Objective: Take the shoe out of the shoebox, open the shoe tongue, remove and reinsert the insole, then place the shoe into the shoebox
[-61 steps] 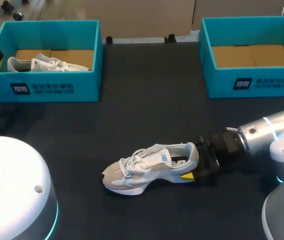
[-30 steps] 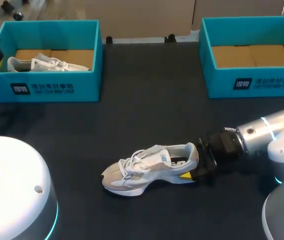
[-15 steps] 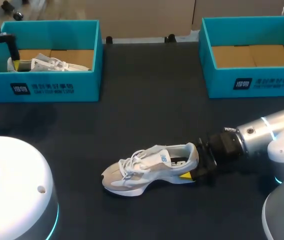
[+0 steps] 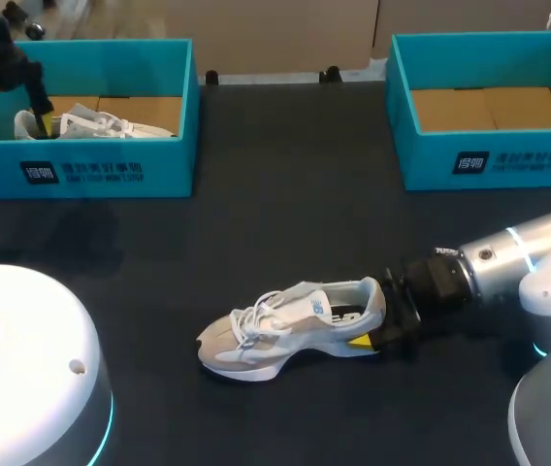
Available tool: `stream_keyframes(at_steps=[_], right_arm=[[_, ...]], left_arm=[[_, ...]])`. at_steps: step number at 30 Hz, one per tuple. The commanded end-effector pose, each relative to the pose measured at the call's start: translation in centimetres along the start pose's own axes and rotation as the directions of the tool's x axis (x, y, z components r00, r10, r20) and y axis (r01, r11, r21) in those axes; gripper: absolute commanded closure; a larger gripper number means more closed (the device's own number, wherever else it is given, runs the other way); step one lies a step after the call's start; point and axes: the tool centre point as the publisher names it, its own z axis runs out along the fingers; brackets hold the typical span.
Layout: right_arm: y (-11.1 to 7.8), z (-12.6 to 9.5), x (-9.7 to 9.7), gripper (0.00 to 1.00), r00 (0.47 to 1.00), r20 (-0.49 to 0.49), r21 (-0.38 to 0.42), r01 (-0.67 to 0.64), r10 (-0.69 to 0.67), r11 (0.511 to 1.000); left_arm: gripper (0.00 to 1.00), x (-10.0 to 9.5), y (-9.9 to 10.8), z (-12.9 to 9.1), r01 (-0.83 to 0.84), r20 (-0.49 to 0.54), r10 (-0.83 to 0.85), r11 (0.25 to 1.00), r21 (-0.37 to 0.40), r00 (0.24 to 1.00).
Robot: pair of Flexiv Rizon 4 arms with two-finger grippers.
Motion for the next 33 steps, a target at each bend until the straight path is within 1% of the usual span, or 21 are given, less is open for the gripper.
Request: stream_keyframes(at_steps=[1,2,3,4,5,16,17,19,20,21,22,23,24,25,26,27,29,30,31,33], right_arm=[[0.1,0.1,0.2,1.00,1.000,0.003,0.003,0.001,-0.001,1.000],[0.1,0.1,0.2,1.00,1.000,0.003,0.003,0.001,-0.001,1.000],[0.1,0.1,0.2,1.00,1.000,0.003,0.003,0.001,-0.001,1.000],[0.1,0.1,0.2,1.00,1.000,0.003,0.003,0.001,-0.001,1.000],[0.1,0.1,0.2,1.00,1.000,0.003,0.003,0.001,-0.001,1.000],[0.1,0.1,0.2,1.00,1.000,0.003,0.003,0.001,-0.001,1.000],[0.1,0.1,0.2,1.00,1.000,0.003,0.003,0.001,-0.001,1.000],[0.1,0.1,0.2,1.00,1.000,0.003,0.003,0.001,-0.001,1.000],[0.1,0.1,0.2,1.00,1.000,0.003,0.003,0.001,-0.001,1.000],[0.1,0.1,0.2,1.00,1.000,0.003,0.003,0.001,-0.001,1.000],[0.1,0.1,0.2,1.00,1.000,0.003,0.003,0.001,-0.001,1.000],[0.1,0.1,0.2,1.00,1.000,0.003,0.003,0.001,-0.001,1.000],[0.1,0.1,0.2,1.00,1.000,0.003,0.003,0.001,-0.001,1.000],[0.1,0.1,0.2,1.00,1.000,0.003,0.003,0.001,-0.001,1.000],[0.1,0.1,0.2,1.00,1.000,0.003,0.003,0.001,-0.001,1.000],[0.1,0.1,0.2,1.00,1.000,0.003,0.003,0.001,-0.001,1.000],[0.1,0.1,0.2,1.00,1.000,0.003,0.003,0.001,-0.001,1.000],[0.1,0.1,0.2,1.00,1.000,0.003,0.003,0.001,-0.001,1.000],[0.1,0.1,0.2,1.00,1.000,0.003,0.003,0.001,-0.001,1.000],[0.1,0.1,0.2,1.00,1.000,0.003,0.003,0.001,-0.001,1.000]], left_arm=[[0.00,0.5,-5.9,2.2,0.469,0.047,-0.467,0.873,-0.134,0.883],[0.00,0.3,-6.6,2.5,0.536,0.032,-0.538,0.831,-0.146,0.843],[0.00,0.3,-7.6,2.7,0.564,0.013,-0.569,0.812,-0.147,0.822],[0.00,0.3,-8.5,3.0,0.601,0.036,-0.605,0.782,-0.166,0.796],[0.00,0.4,-9.4,3.2,0.601,0.080,-0.597,0.778,-0.183,0.798],[0.00,0.4,-9.4,3.2,0.601,0.080,-0.597,0.778,-0.183,0.798],[0.00,0.3,-9.4,3.2,0.619,0.054,-0.619,0.771,-0.152,0.784],[0.00,0.5,-9.9,3.5,0.698,0.007,-0.699,0.713,-0.063,0.715],[0.00,0.8,-10.3,3.7,0.732,-0.004,-0.733,0.680,-0.034,0.681],[0.00,0.8,-10.9,3.9,0.783,-0.007,-0.783,0.622,-0.024,0.622],[0.00,1.0,-11.5,4.2,0.815,-0.002,-0.815,0.579,0.008,0.579],[0.00,1.2,-12.0,4.3,0.834,-0.004,-0.834,0.552,0.026,0.552],[0.00,1.3,-13.1,4.7,0.892,0.018,-0.892,0.452,0.031,0.452],[0.00,1.4,-13.9,5.0,0.915,0.036,-0.916,0.401,0.053,0.399],[0.00,1.5,-14.7,5.2,0.933,0.014,-0.934,0.357,0.049,0.357],[0.00,1.3,-15.6,5.4,0.962,0.012,-0.963,0.269,0.037,0.269],[0.00,0.8,-17.2,6.0,0.992,0.005,-0.992,0.123,-0.013,0.123],[0.00,0.4,-17.9,6.2,0.998,0.014,-0.998,0.065,-0.025,0.066],[0.00,0.0,-18.6,6.5,0.998,0.077,-0.996,0.049,-0.045,0.052],[0.00,0.0,-18.6,6.5,0.998,0.077,-0.996,0.049,-0.045,0.052]])
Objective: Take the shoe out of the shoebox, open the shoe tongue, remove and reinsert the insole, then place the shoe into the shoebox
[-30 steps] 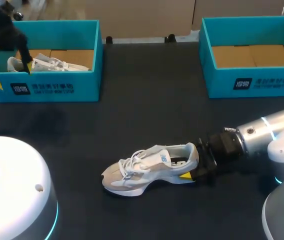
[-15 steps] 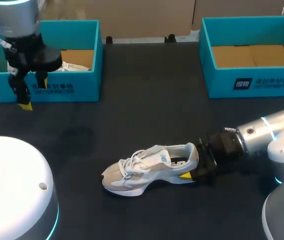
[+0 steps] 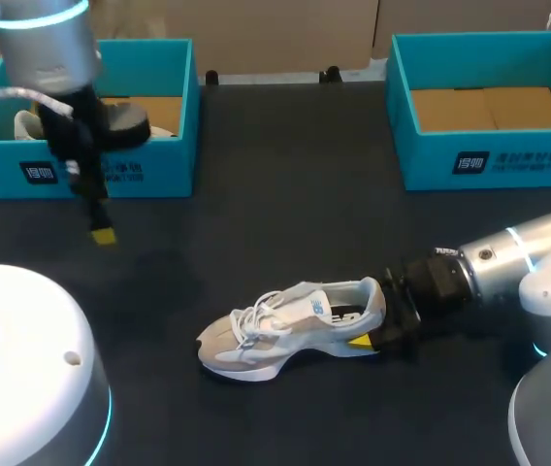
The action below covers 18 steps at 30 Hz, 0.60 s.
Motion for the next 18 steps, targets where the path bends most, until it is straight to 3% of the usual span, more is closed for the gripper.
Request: stream_keyframes(at_steps=[1,10,12,18], right_arm=[[0.1,0.1,0.2,1.00,1.000,0.003,0.003,0.001,-0.001,1.000],[0.1,0.1,0.2,1.00,1.000,0.003,0.003,0.001,-0.001,1.000],[0.1,0.1,0.2,1.00,1.000,0.003,0.003,0.001,-0.001,1.000],[0.1,0.1,0.2,1.00,1.000,0.003,0.003,0.001,-0.001,1.000]], left_arm=[[0.00,0.8,-1.1,0.7,0.458,0.071,-0.455,0.888,-0.038,0.888],[0.00,0.8,-1.1,0.7,0.458,0.071,-0.455,0.888,-0.038,0.888],[0.00,1.3,-1.6,1.3,0.538,0.039,-0.537,0.840,-0.074,0.843],[0.00,6.5,-3.5,3.3,0.724,0.025,-0.724,0.689,-0.044,0.690]])
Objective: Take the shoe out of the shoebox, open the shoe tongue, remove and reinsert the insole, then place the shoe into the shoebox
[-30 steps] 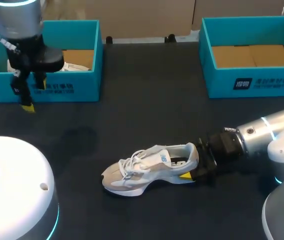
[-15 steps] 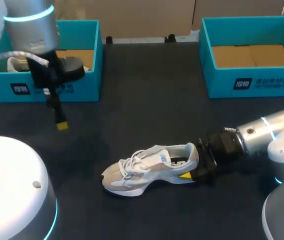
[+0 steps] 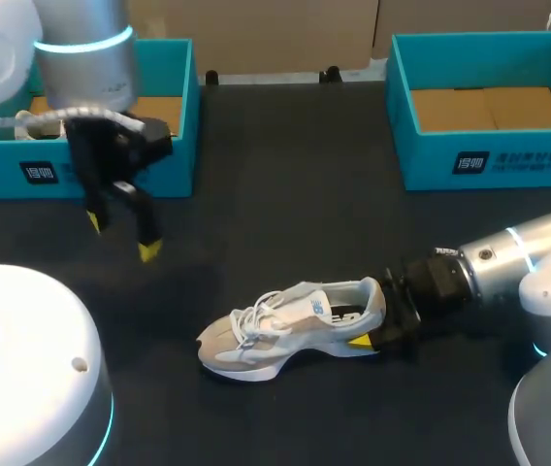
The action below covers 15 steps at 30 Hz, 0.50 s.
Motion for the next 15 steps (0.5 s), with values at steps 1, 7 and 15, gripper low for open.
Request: stream_keyframes(at_steps=[1,7,15], right_arm=[[0.1,0.1,0.2,1.00,1.000,0.003,0.003,0.001,-0.001,1.000],[0.1,0.1,0.2,1.00,1.000,0.003,0.003,0.001,-0.001,1.000],[0.1,0.1,0.2,1.00,1.000,0.003,0.003,0.001,-0.001,1.000]], left_arm=[[0.00,3.5,-0.1,1.3,0.257,-0.017,-0.257,0.966,0.011,0.966],[0.00,7.3,-1.0,2.7,0.414,-0.048,-0.416,0.909,-0.046,0.908],[0.00,9.4,-2.7,2.9,0.477,-0.038,-0.487,0.866,-0.149,0.872]])
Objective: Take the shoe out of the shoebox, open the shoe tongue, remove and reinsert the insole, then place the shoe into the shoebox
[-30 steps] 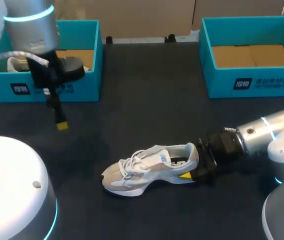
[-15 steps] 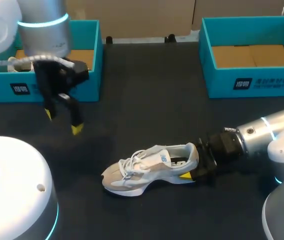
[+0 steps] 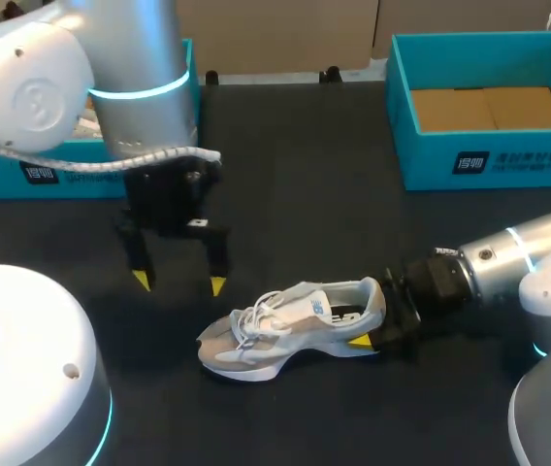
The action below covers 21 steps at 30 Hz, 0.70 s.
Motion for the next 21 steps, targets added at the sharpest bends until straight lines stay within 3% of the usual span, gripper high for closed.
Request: stream_keyframes(at_steps=[1,10,17,21], right_arm=[[0.1,0.1,0.2,1.00,1.000,0.003,0.003,0.001,-0.001,1.000],[0.1,0.1,0.2,1.00,1.000,0.003,0.003,0.001,-0.001,1.000],[0.1,0.1,0.2,1.00,1.000,0.003,0.003,0.001,-0.001,1.000],[0.1,0.1,0.2,1.00,1.000,0.003,0.003,0.001,-0.001,1.000]], left_arm=[[0.00,1.3,-1.8,0.1,0.039,0.030,-0.036,0.996,-0.083,0.999],[0.00,1.3,-1.8,0.1,0.039,0.030,-0.036,0.996,-0.083,0.999],[0.00,6.0,-1.2,2.2,0.135,0.044,-0.134,0.991,-0.023,0.990],[0.00,8.3,-1.1,2.2,0.147,0.070,-0.146,0.989,-0.003,0.987]])
